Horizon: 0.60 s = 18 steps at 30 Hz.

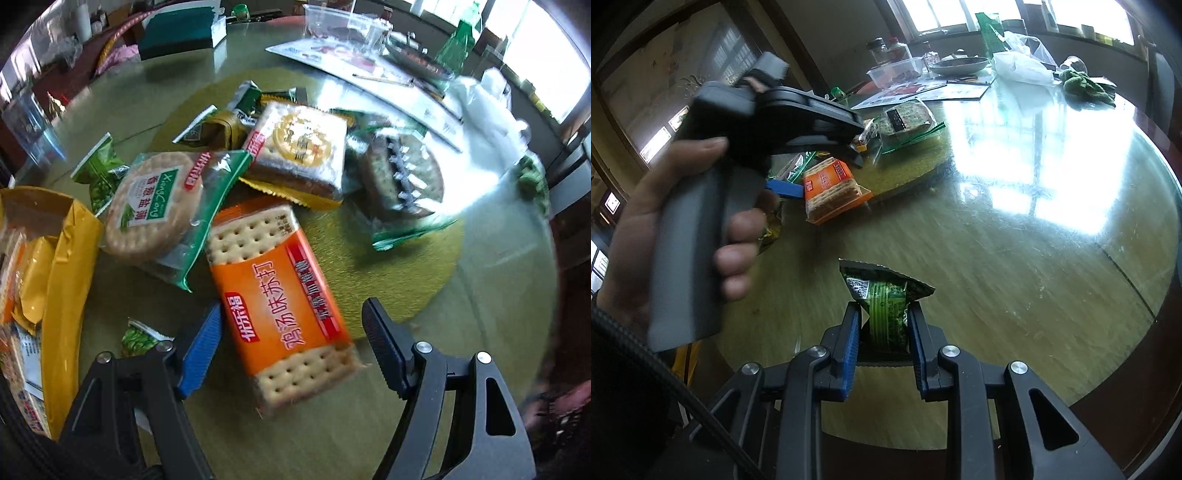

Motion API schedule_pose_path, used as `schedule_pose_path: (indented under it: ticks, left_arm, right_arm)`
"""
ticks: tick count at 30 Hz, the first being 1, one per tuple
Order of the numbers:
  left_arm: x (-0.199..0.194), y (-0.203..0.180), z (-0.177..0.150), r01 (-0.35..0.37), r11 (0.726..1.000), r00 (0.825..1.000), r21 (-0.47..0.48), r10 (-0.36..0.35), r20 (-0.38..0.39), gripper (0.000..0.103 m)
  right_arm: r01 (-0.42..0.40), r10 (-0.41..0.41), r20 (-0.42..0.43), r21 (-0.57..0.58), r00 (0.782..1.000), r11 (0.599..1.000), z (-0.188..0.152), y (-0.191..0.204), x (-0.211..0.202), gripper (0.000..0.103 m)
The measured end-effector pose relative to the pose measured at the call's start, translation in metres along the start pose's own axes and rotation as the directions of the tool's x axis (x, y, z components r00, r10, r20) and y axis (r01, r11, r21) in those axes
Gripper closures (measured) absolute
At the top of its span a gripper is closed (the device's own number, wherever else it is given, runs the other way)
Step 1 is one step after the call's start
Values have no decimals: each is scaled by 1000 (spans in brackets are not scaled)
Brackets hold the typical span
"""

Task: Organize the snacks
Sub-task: 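Grasp the orange cracker pack with the left tool while the right holds the green bag, then carry the orange cracker pack and green bag over the yellow tray with both tools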

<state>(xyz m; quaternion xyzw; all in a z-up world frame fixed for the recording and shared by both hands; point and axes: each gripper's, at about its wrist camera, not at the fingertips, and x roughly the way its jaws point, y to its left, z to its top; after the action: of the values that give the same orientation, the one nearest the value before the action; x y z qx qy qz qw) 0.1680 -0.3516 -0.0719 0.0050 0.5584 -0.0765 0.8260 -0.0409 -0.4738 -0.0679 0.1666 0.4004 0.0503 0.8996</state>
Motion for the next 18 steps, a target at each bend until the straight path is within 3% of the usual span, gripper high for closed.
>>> schedule_pose_path:
  ticks: [3, 5, 8, 13, 18]
  left_arm:
    - [1, -9, -12, -63, 992, 997, 105, 58, 51, 27]
    - [-2, -12, -19, -75, 984, 994, 164, 61, 85, 27]
    - [-10, -7, -32, -63, 974, 995, 217, 43, 94, 36]
    - [-26, 8, -65, 18, 950, 998, 313, -38, 56, 43]
    - [-45, 31, -96, 123, 958, 991, 261, -134, 25, 45]
  right_arm:
    - [5, -5, 0, -3, 1000, 1000, 0, 1, 0, 79]
    - [5, -5, 1, -4, 1000, 1000, 0, 1, 0, 79]
    - [4, -4, 2, -5, 1000, 1000, 0, 1, 0, 79]
    - [16, -16, -3, 1, 1000, 1000, 1, -1, -2, 79]
    - [16, -16, -7, 21, 1000, 1000, 2, -2, -2, 79]
